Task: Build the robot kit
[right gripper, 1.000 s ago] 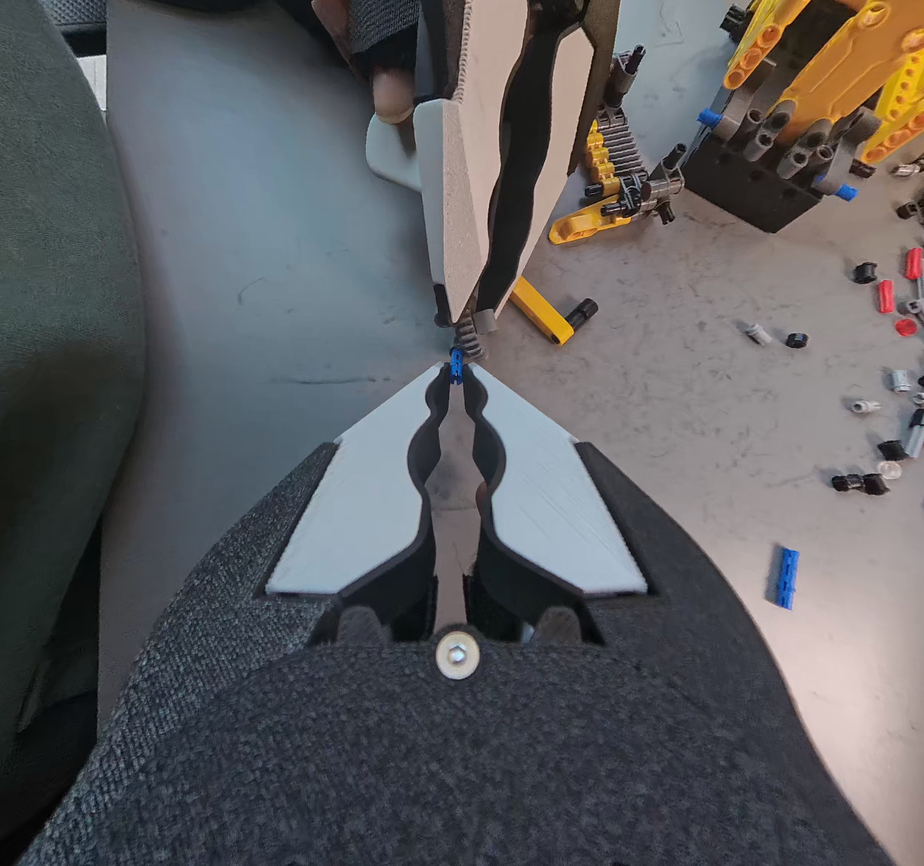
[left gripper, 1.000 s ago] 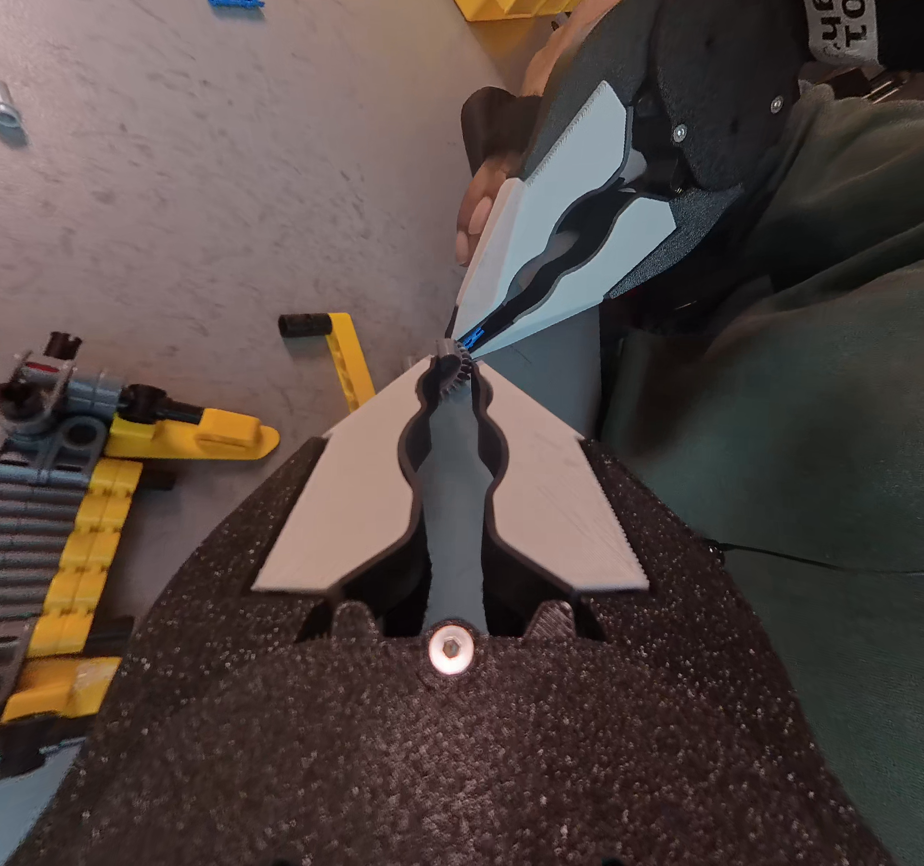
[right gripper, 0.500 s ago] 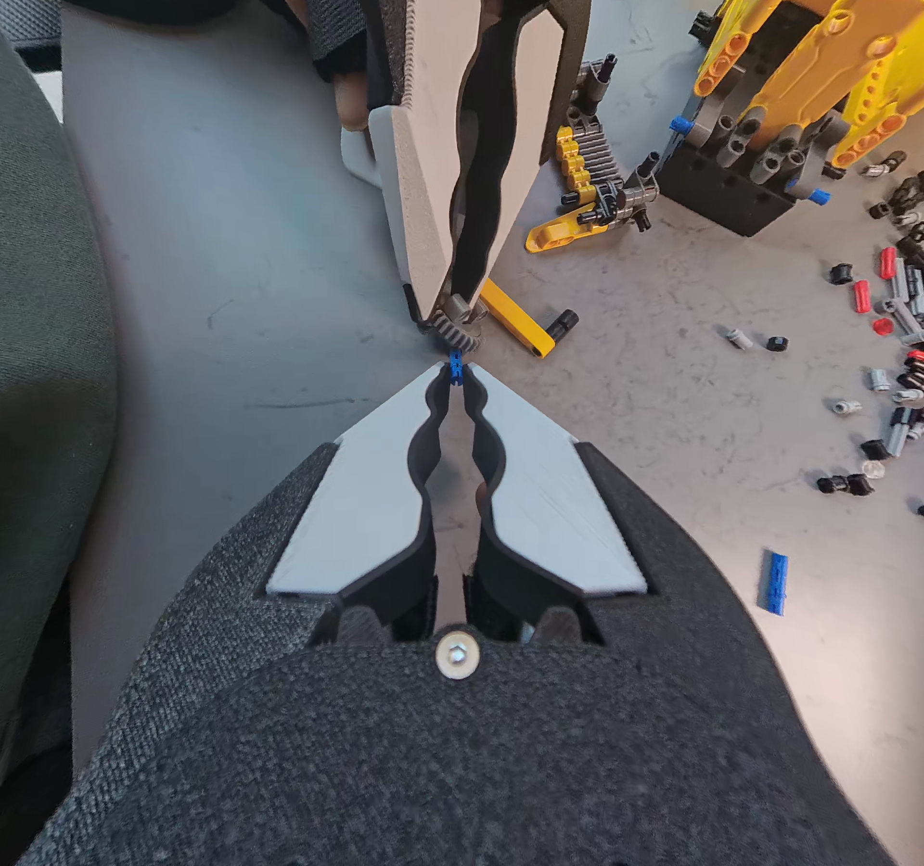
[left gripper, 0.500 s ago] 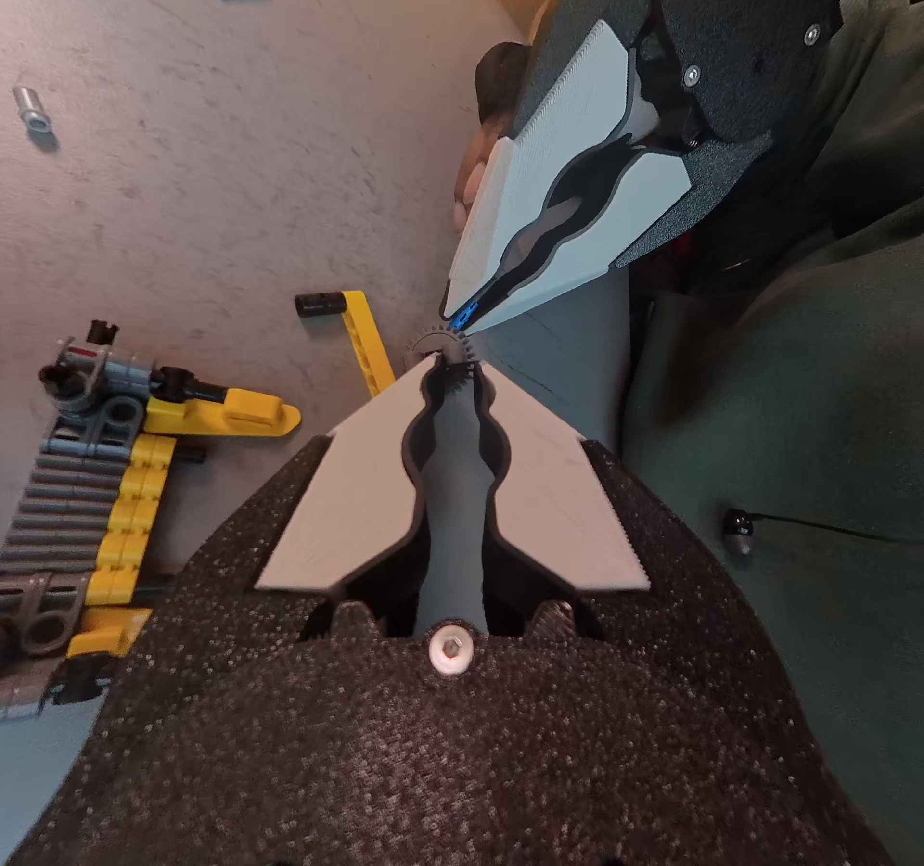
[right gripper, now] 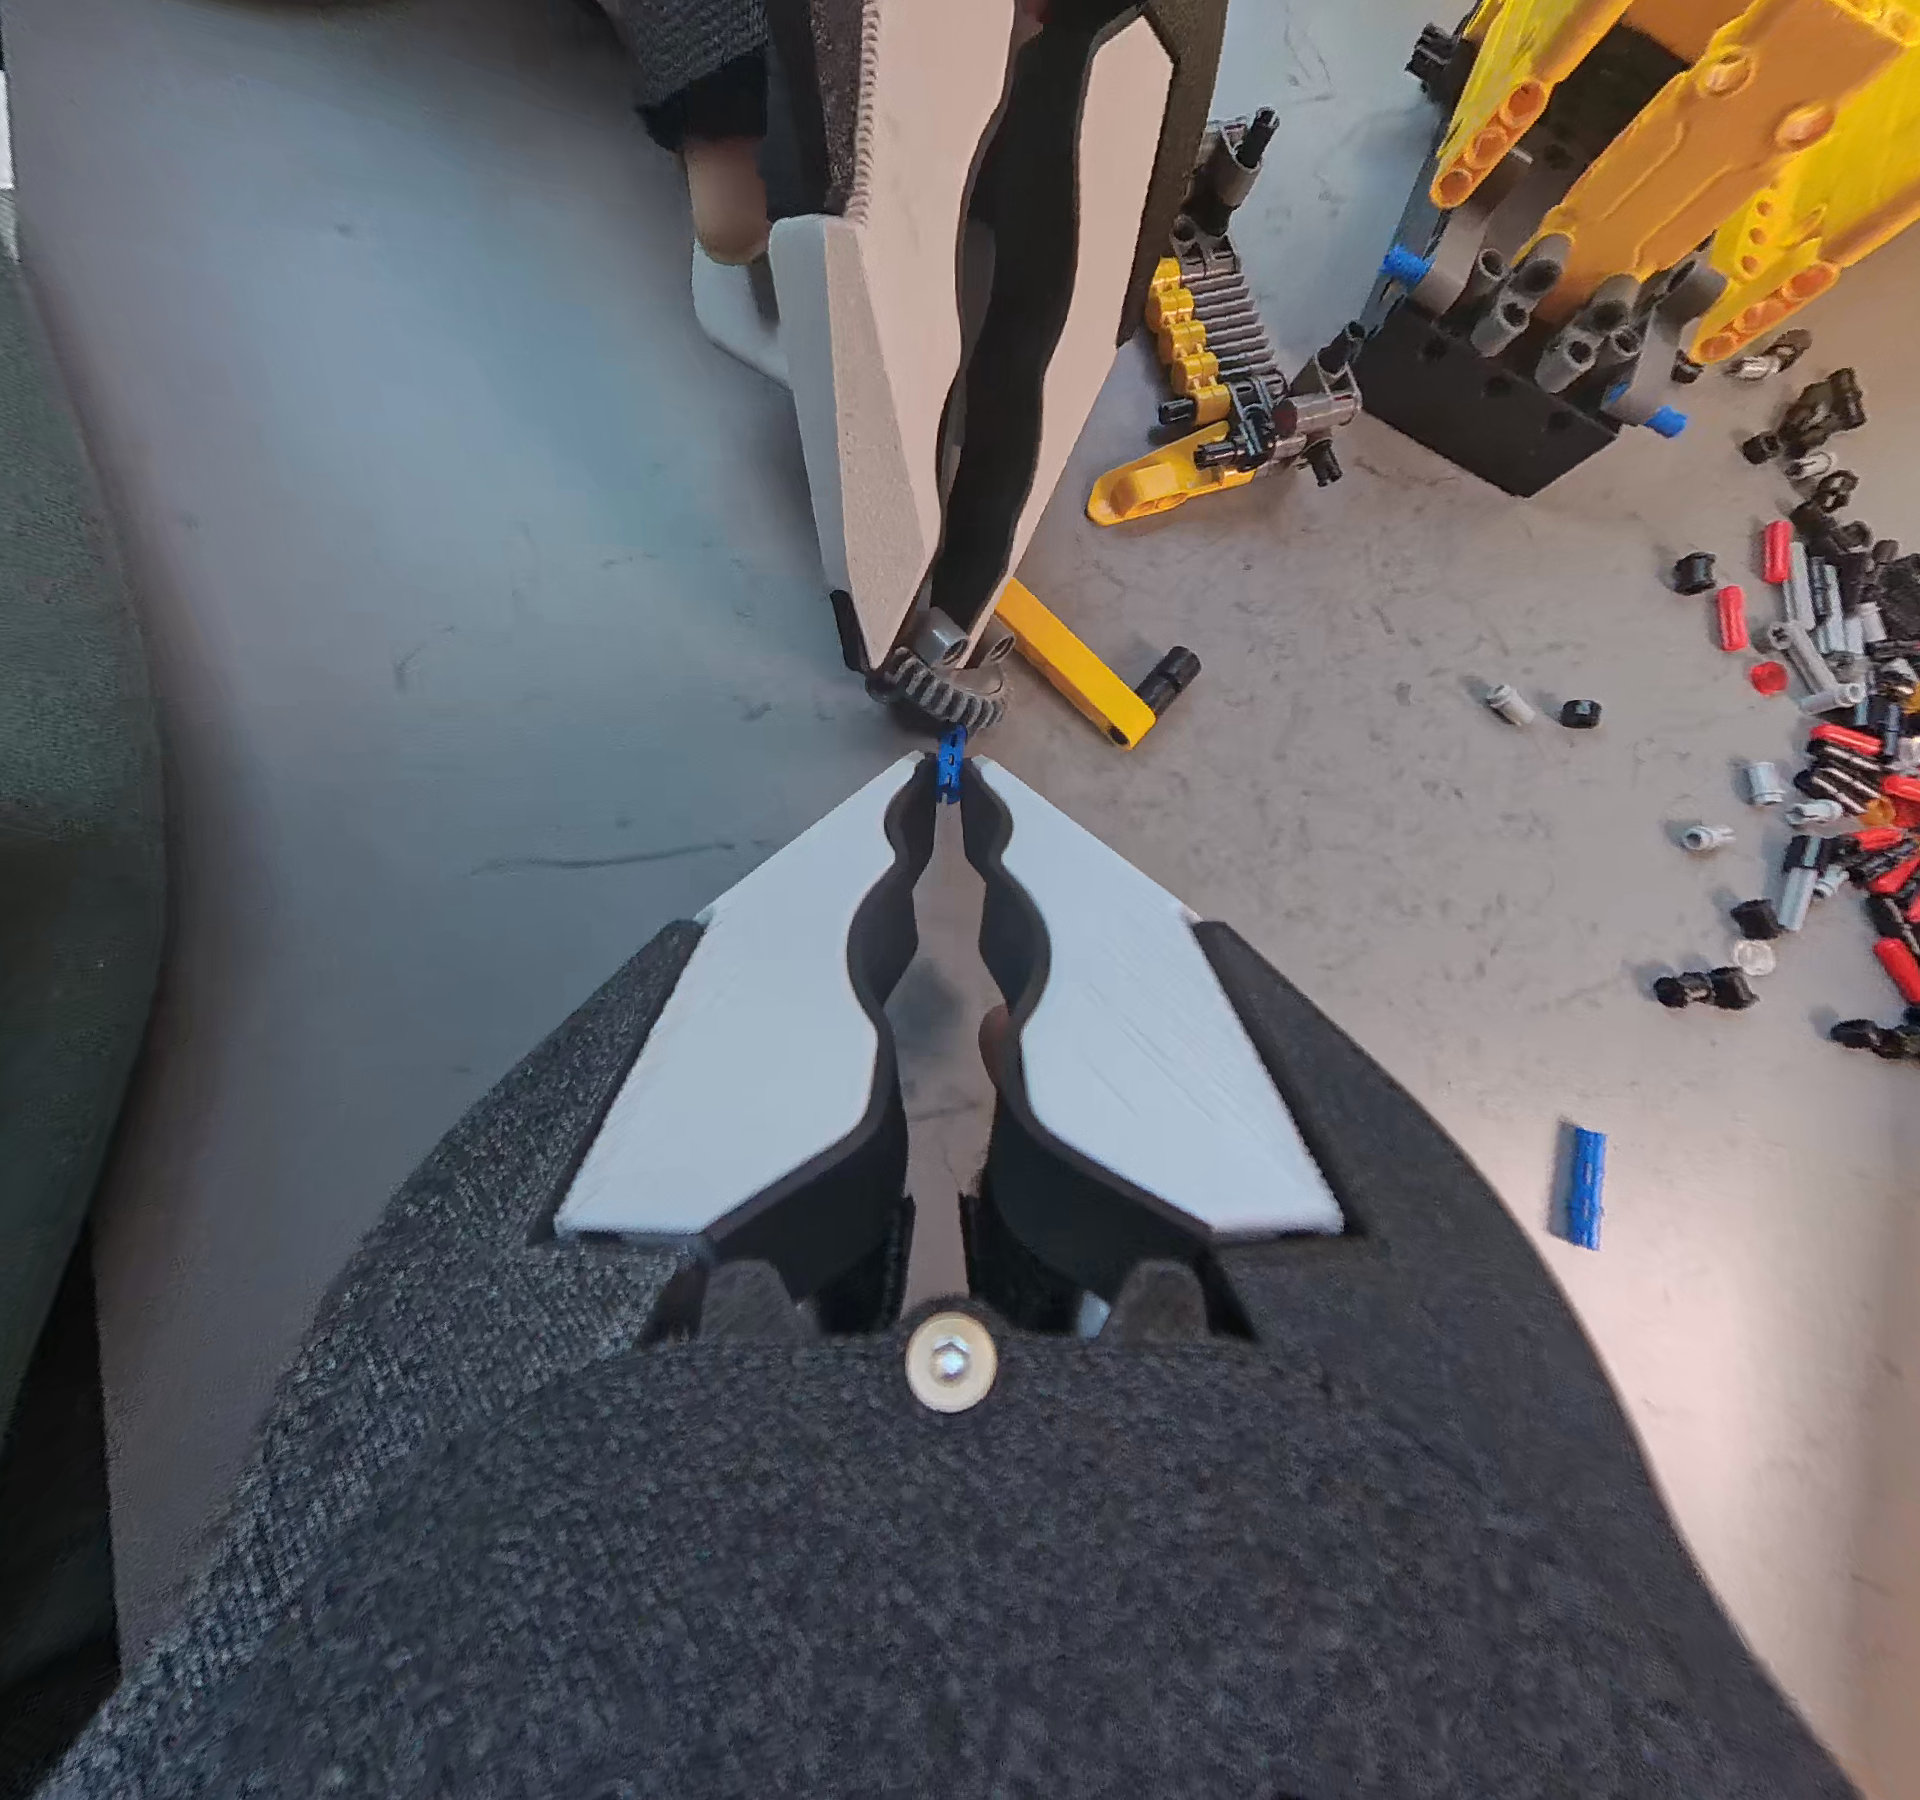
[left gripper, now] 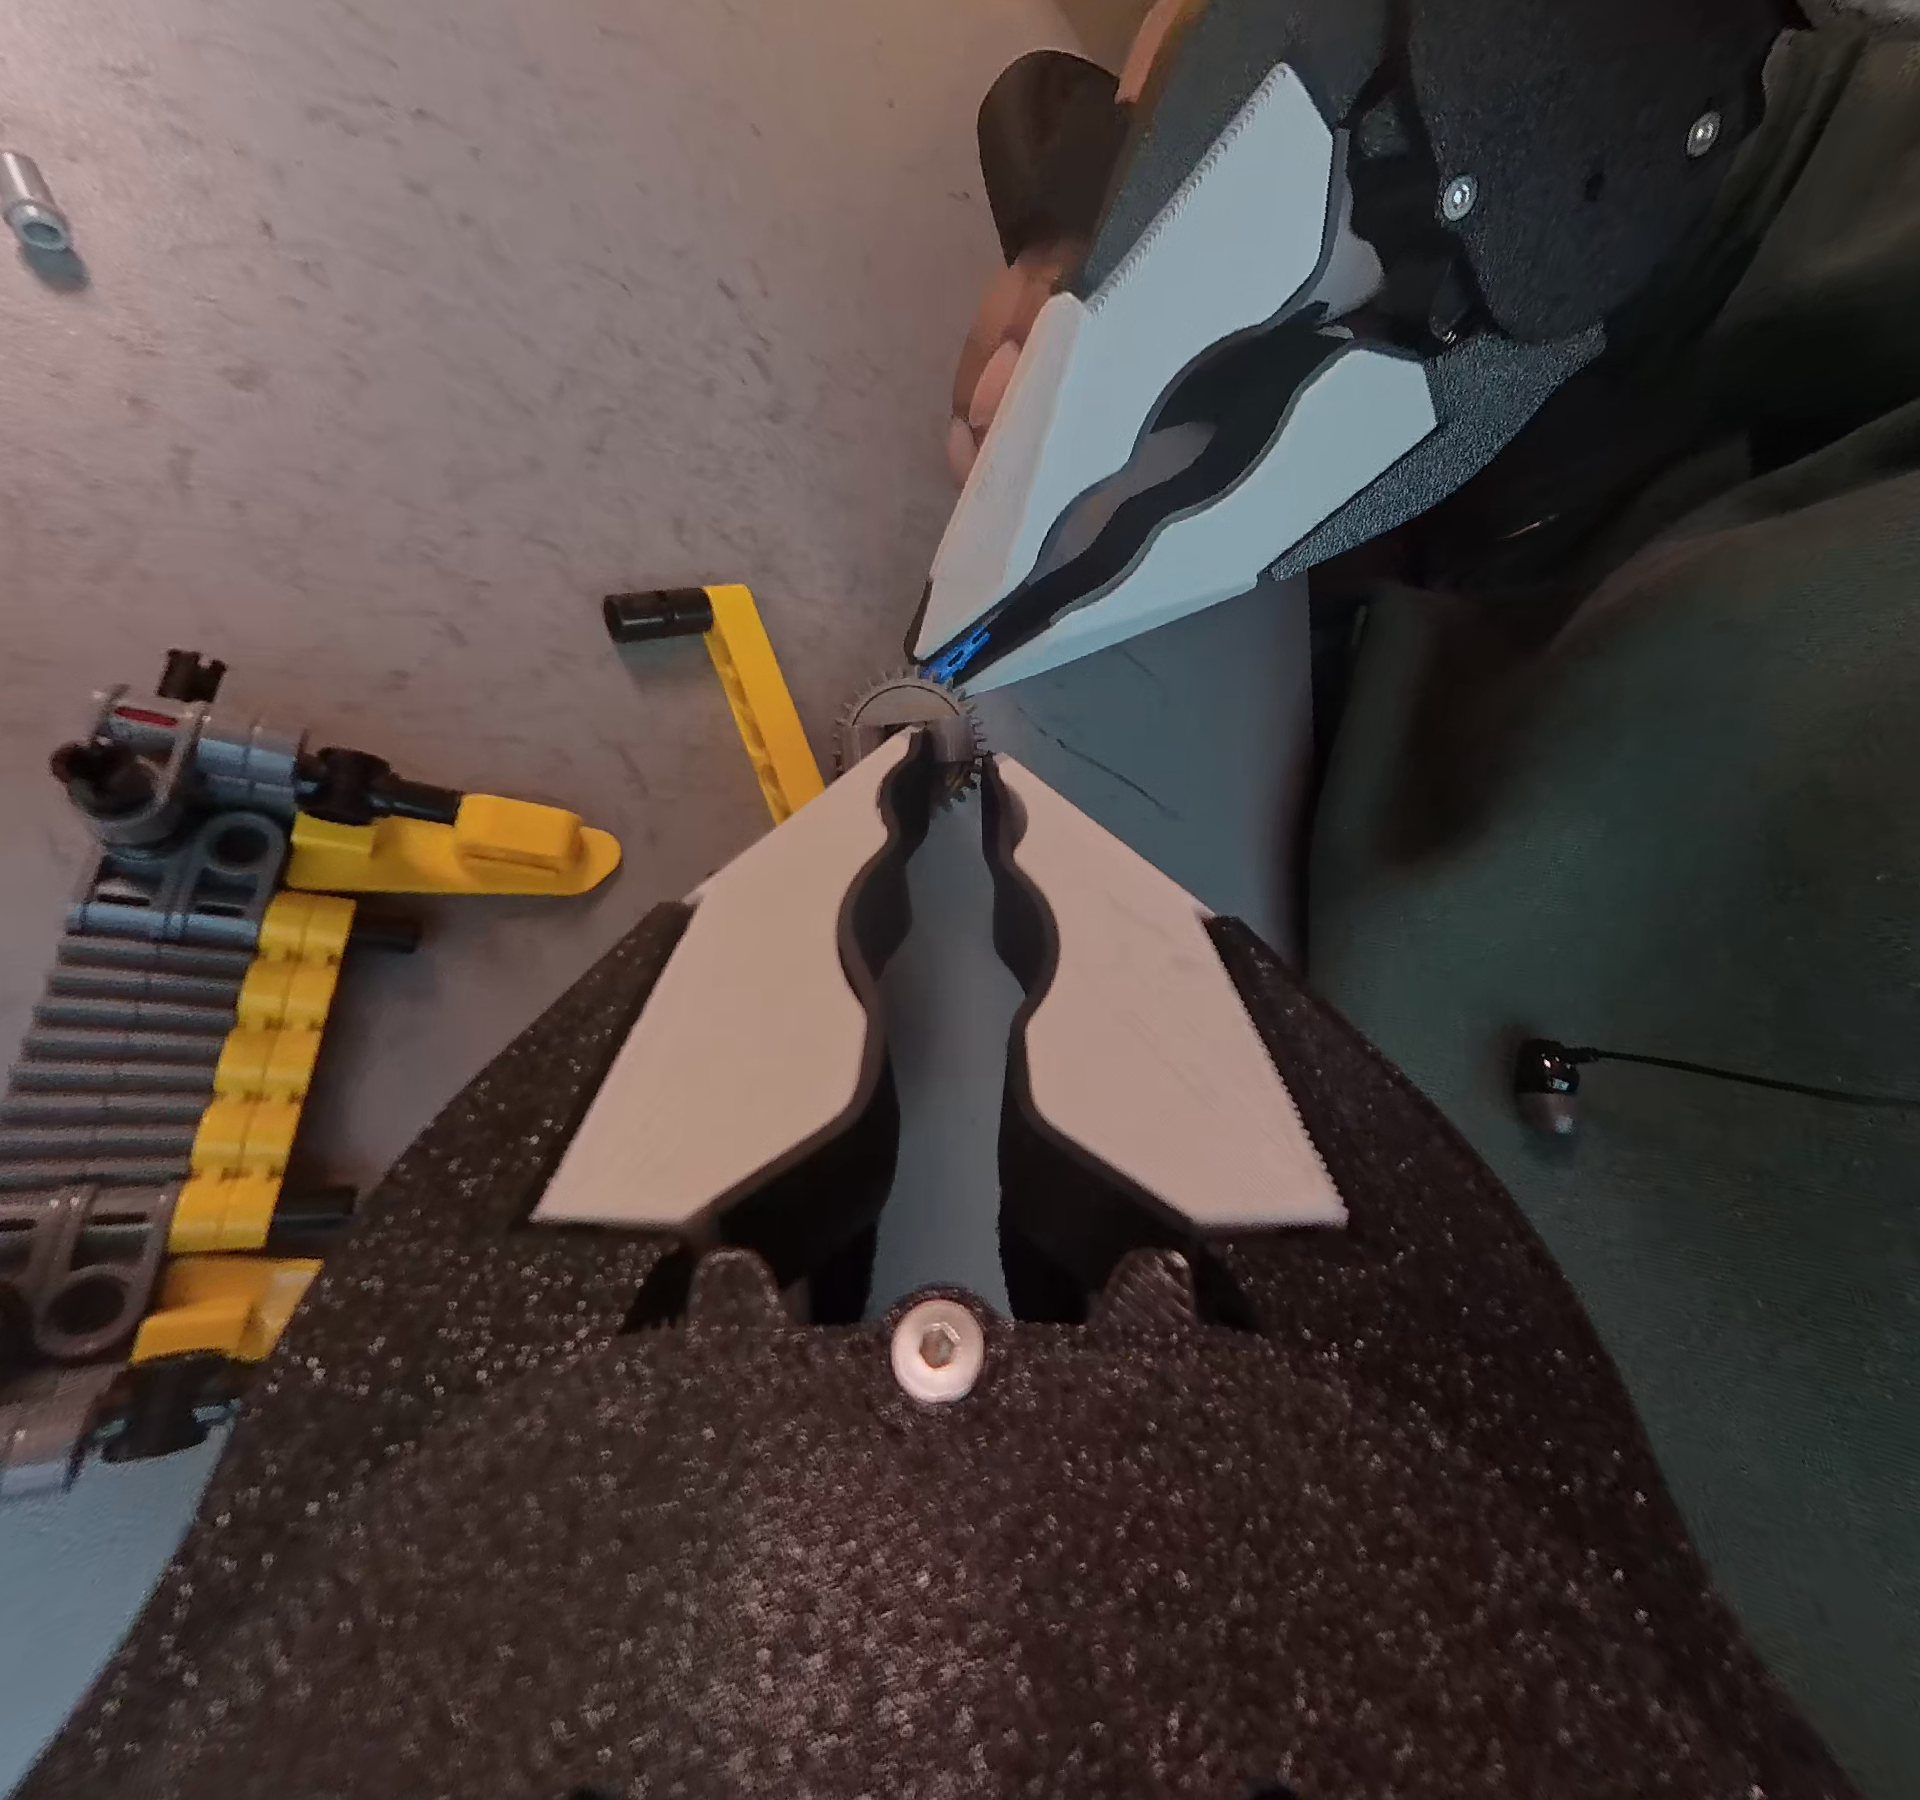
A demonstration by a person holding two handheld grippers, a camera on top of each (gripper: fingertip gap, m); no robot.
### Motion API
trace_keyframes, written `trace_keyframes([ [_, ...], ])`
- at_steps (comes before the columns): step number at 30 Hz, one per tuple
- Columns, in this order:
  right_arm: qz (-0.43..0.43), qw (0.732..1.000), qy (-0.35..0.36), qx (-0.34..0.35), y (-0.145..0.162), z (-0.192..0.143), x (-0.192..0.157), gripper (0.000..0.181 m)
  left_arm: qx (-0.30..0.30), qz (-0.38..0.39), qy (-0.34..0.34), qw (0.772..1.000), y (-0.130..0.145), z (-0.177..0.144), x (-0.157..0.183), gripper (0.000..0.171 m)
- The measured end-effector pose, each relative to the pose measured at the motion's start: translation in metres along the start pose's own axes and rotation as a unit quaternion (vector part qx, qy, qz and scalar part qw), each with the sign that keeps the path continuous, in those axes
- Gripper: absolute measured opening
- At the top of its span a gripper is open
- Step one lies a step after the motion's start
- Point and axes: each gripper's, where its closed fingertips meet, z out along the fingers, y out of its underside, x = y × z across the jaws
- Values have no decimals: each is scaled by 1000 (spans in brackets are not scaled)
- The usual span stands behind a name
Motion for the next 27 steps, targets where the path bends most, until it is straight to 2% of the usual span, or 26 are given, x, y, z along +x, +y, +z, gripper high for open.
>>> trace_keyframes([
  [4,-30,999,25,-12,-2,6,1,2,-1,3,-3,1000,0,-1,-1,8],
  [13,-2,1000,24,-2,-3,7,4,5,17,-12,12,1000,-5,-5,-2,10],
  [17,15,998,24,61,-16,-11,10,23,71,-50,39,995,-20,-18,-5,11],
  [19,-1,995,51,85,-19,-22,17,30,93,-74,64,991,-26,-23,-3,11],
  [23,-48,981,131,134,-30,-37,27,32,139,-121,123,975,-40,-32,5,11],
  [27,-151,955,214,141,-40,-42,31,31,171,-174,189,951,-50,-39,14,10],
])
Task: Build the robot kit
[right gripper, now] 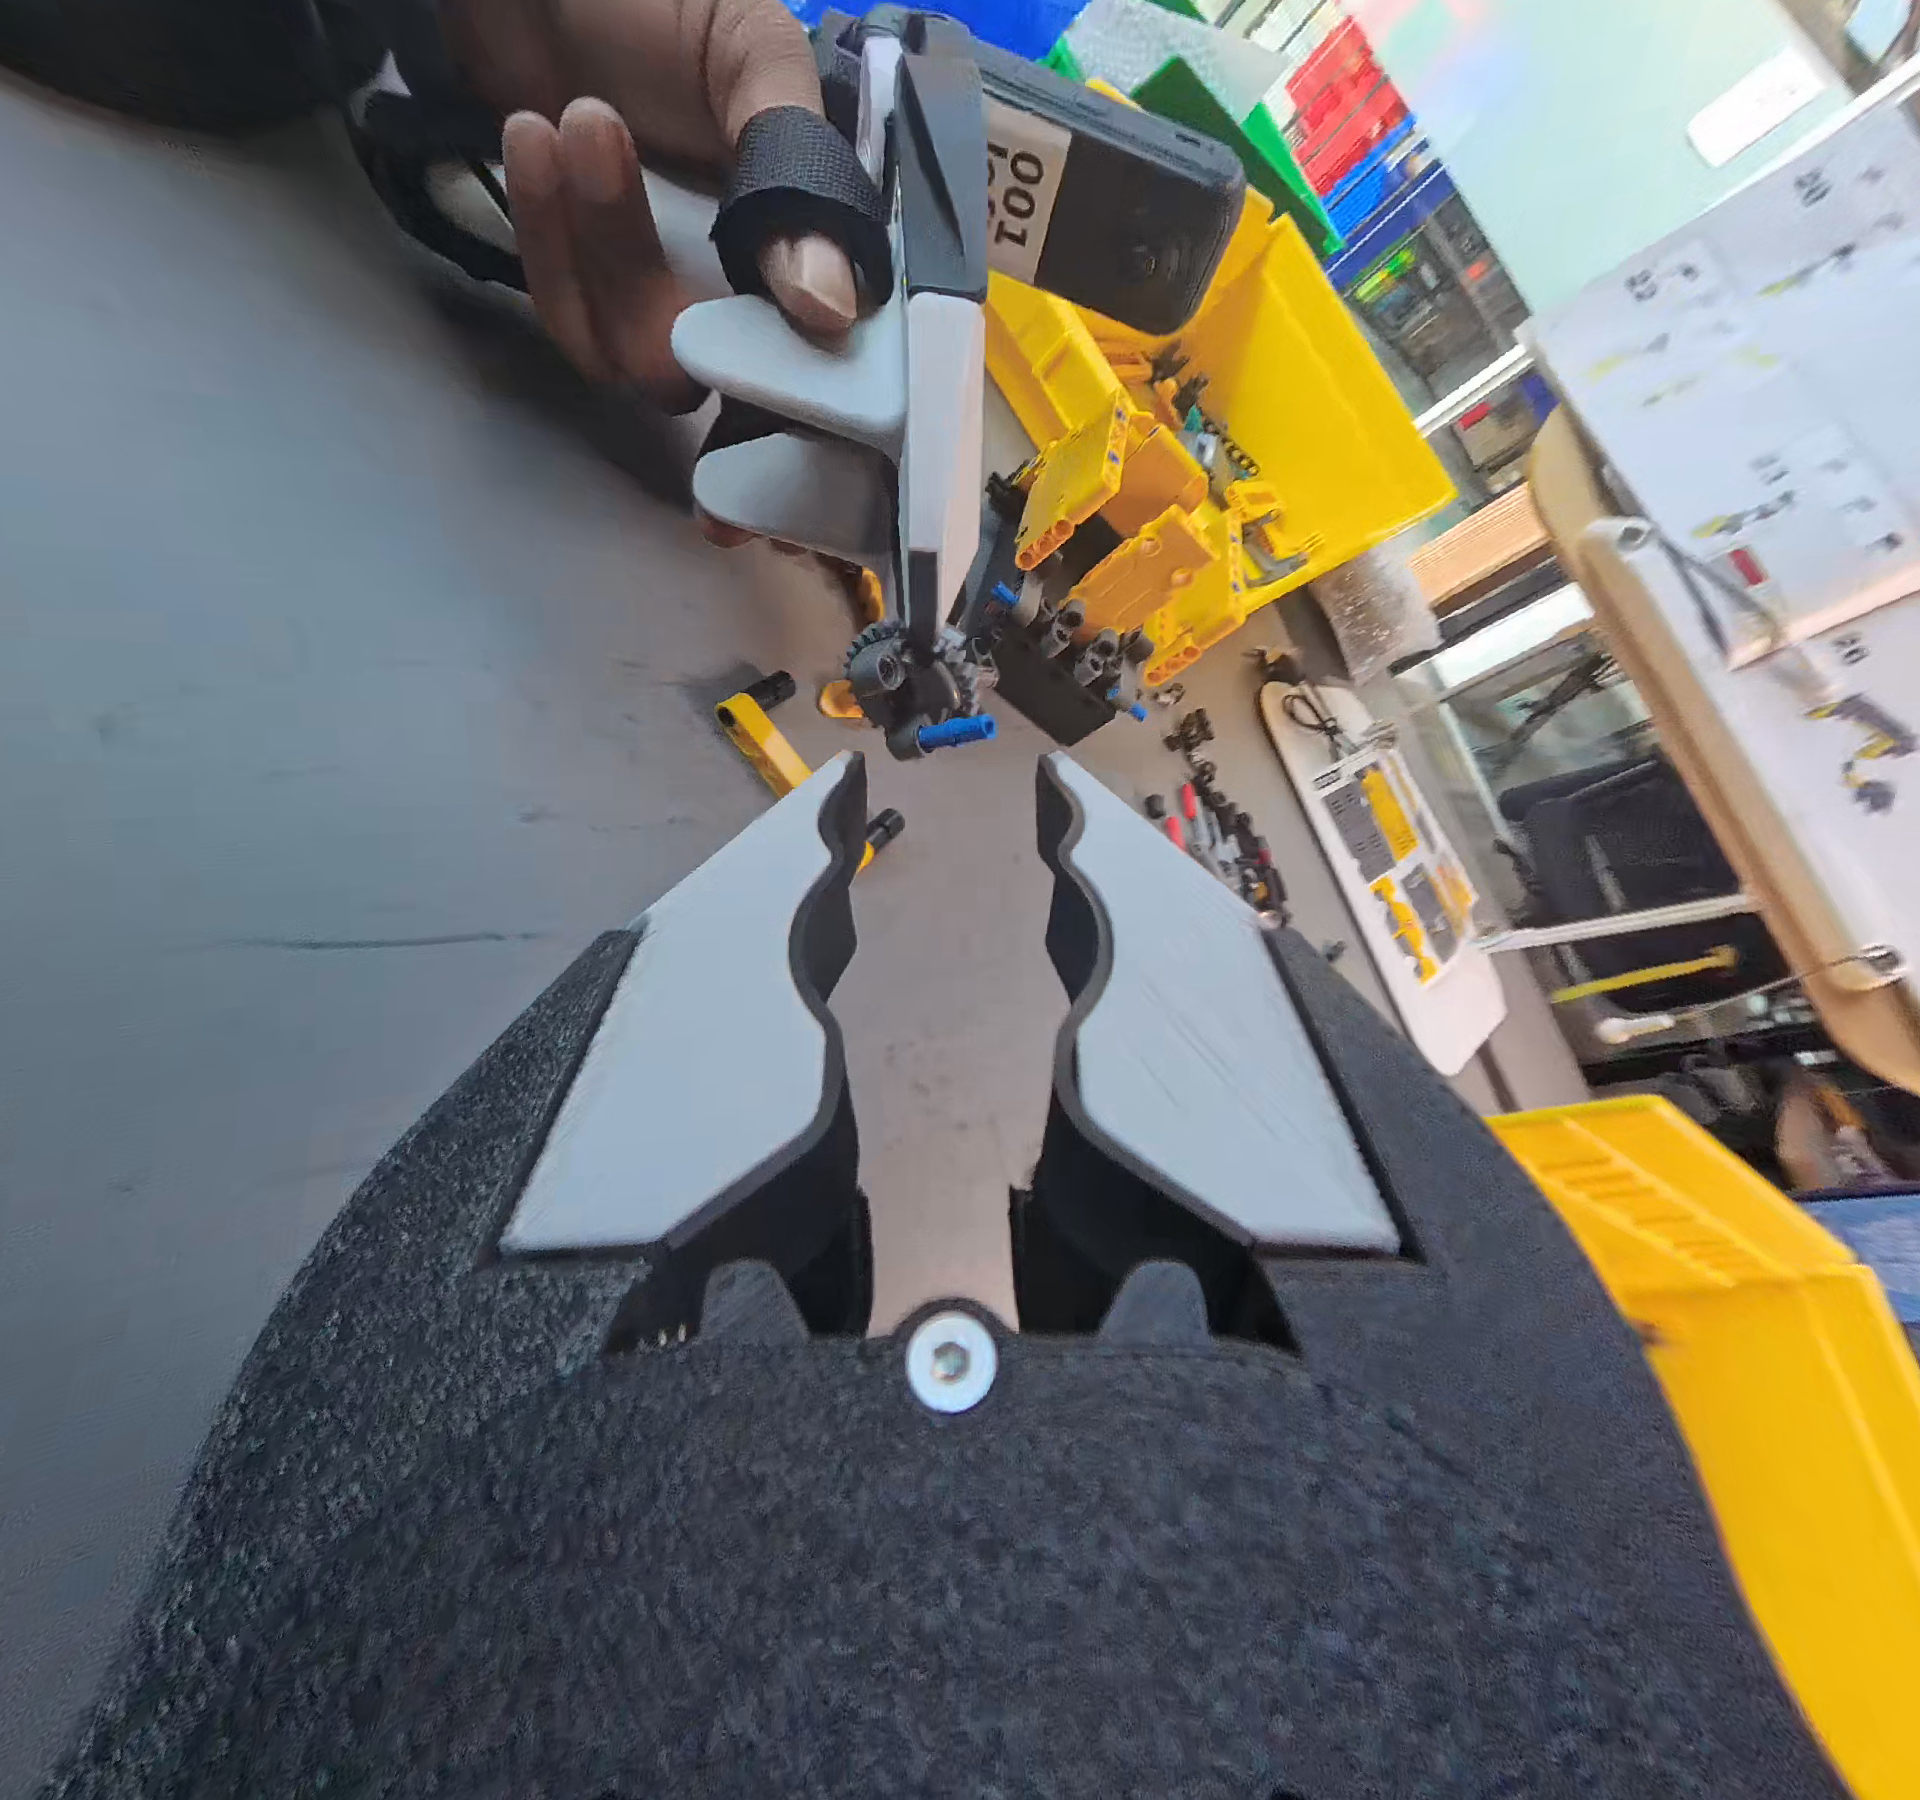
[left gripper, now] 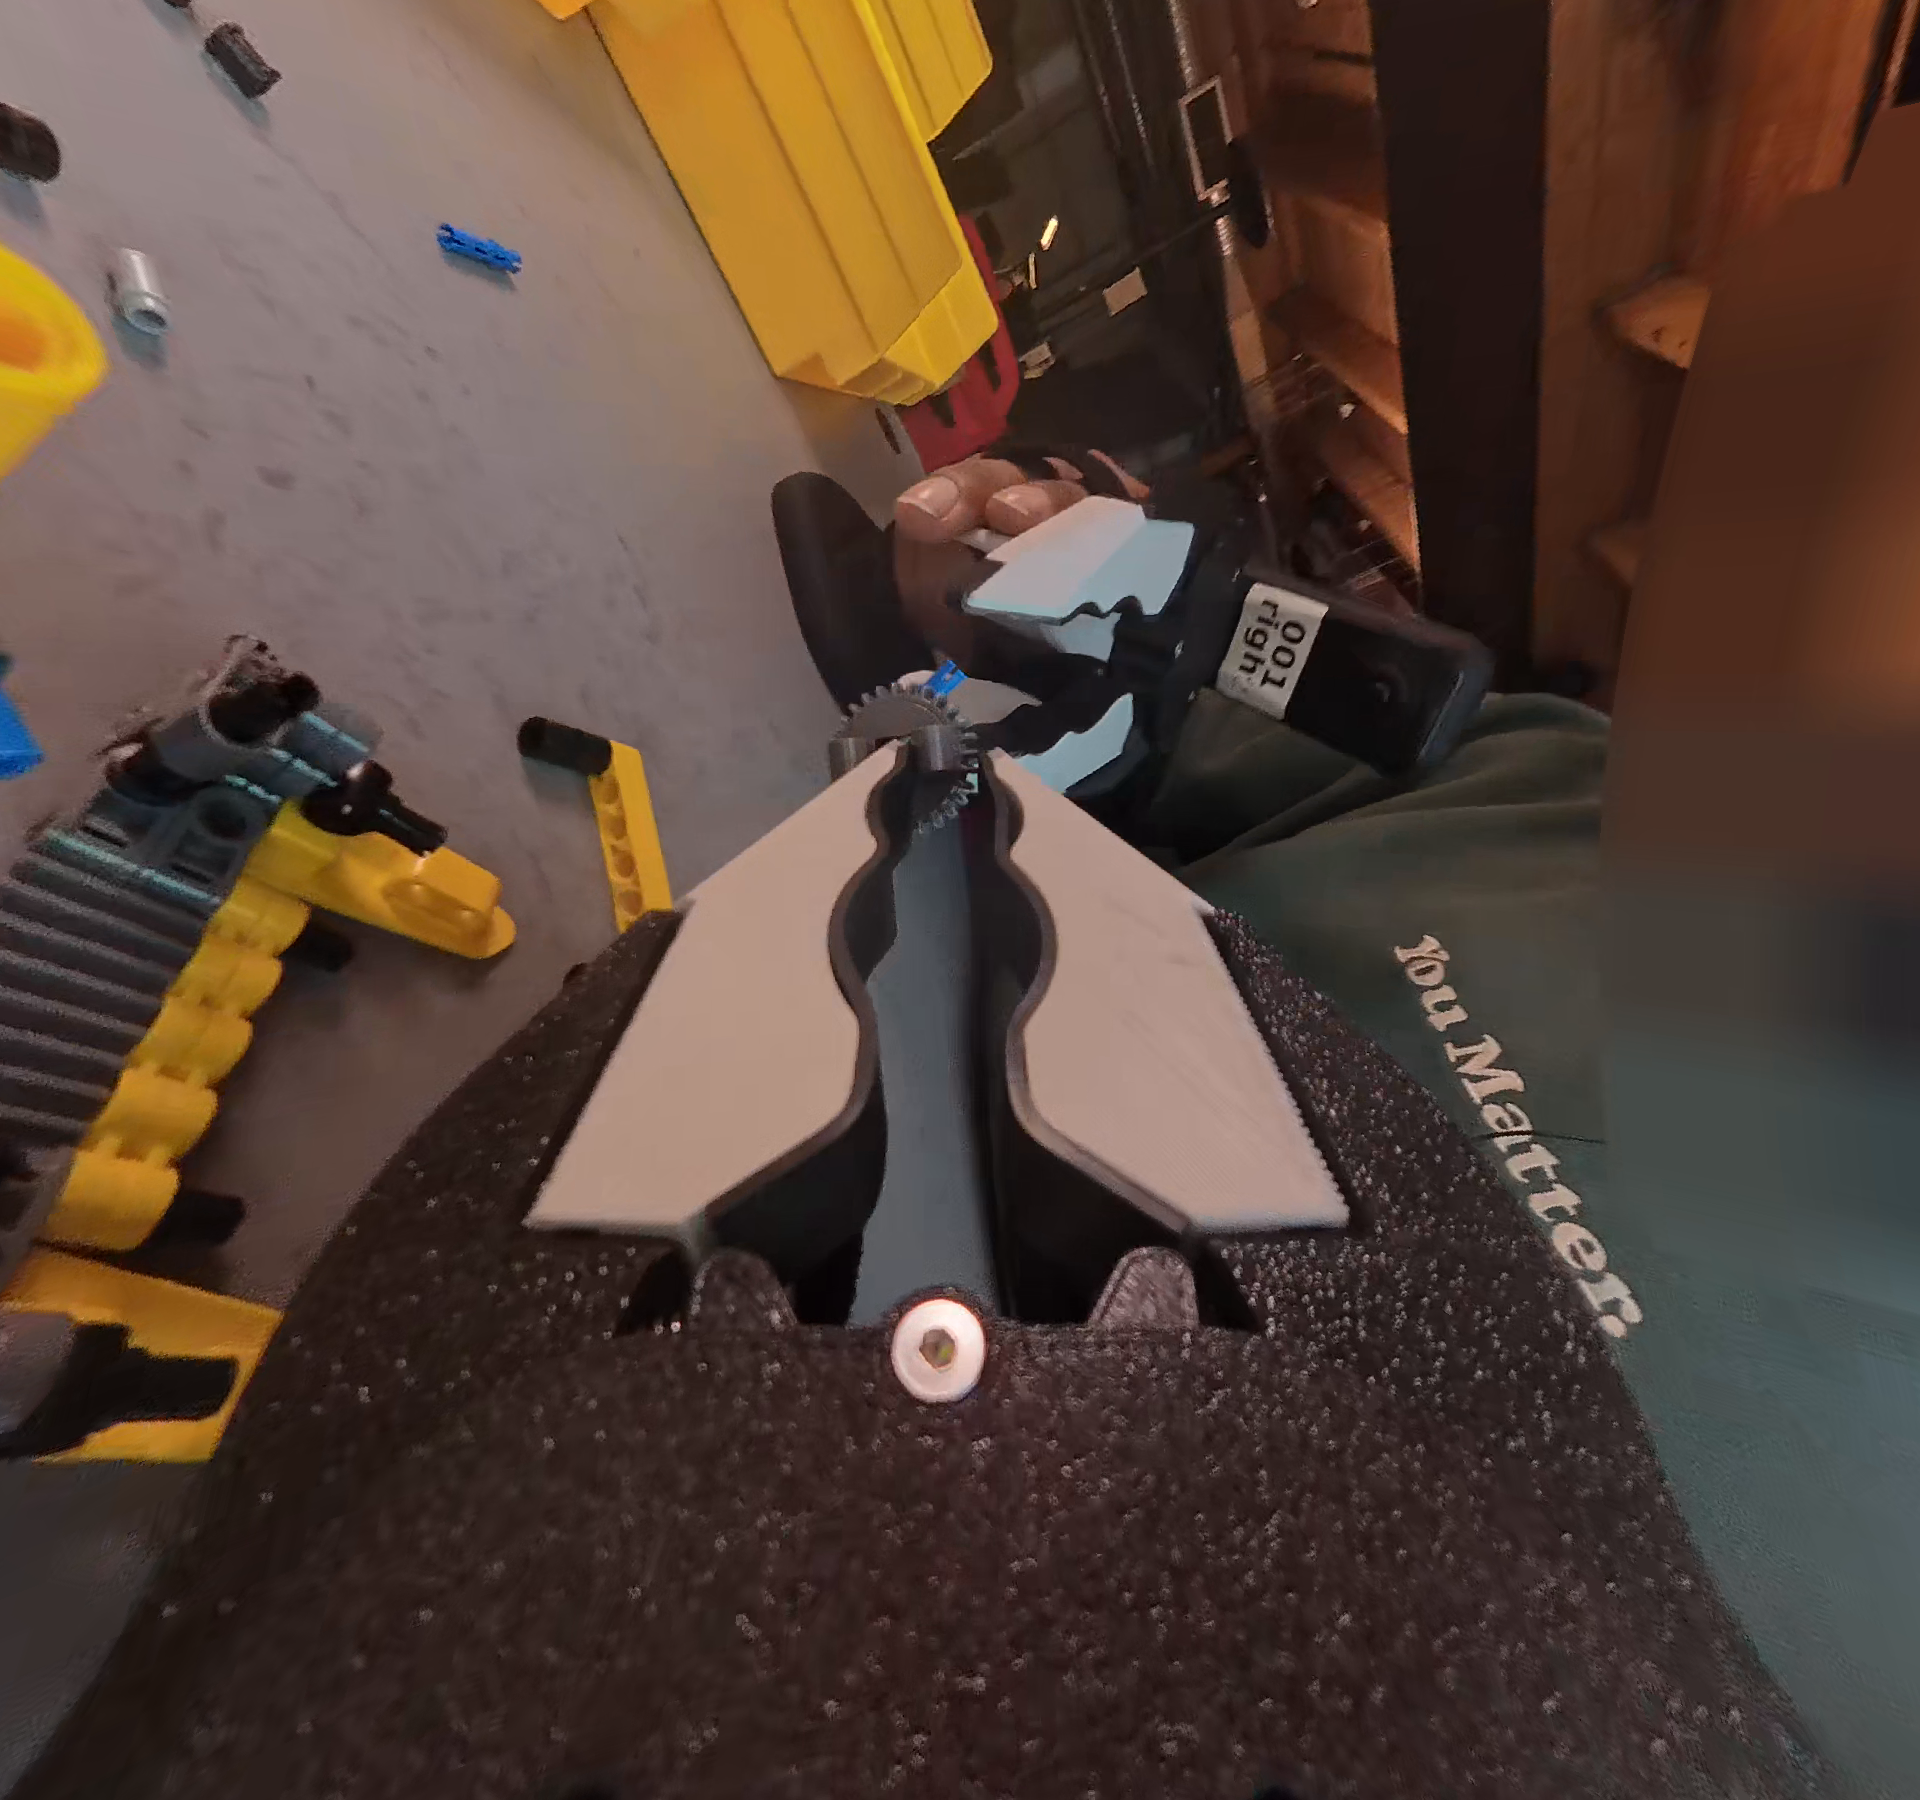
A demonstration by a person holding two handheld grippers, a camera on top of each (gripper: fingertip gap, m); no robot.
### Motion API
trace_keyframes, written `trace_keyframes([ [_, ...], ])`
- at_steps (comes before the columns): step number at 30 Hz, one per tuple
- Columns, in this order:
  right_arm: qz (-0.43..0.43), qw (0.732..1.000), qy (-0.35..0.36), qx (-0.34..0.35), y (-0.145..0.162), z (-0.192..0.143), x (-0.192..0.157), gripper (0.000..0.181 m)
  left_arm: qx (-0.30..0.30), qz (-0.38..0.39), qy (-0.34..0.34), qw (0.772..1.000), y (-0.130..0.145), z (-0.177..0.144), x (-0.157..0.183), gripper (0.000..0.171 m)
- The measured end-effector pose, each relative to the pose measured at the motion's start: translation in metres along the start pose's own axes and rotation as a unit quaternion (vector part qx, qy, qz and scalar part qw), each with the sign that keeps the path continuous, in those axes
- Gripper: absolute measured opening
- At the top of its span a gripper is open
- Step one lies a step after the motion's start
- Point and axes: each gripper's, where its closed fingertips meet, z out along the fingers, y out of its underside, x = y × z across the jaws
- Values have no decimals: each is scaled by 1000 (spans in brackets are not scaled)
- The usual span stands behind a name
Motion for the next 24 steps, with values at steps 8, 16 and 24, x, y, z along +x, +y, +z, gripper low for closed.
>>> trace_keyframes([
  [8,-154,986,55,17,-14,4,4,23,13,-46,57,997,-2,1,15,10],
  [16,-115,992,39,22,-14,3,7,23,11,10,37,999,-3,3,18,13],
  [24,-15,1000,16,11,-14,6,14,22,3,158,-37,987,-5,3,27,24],
])
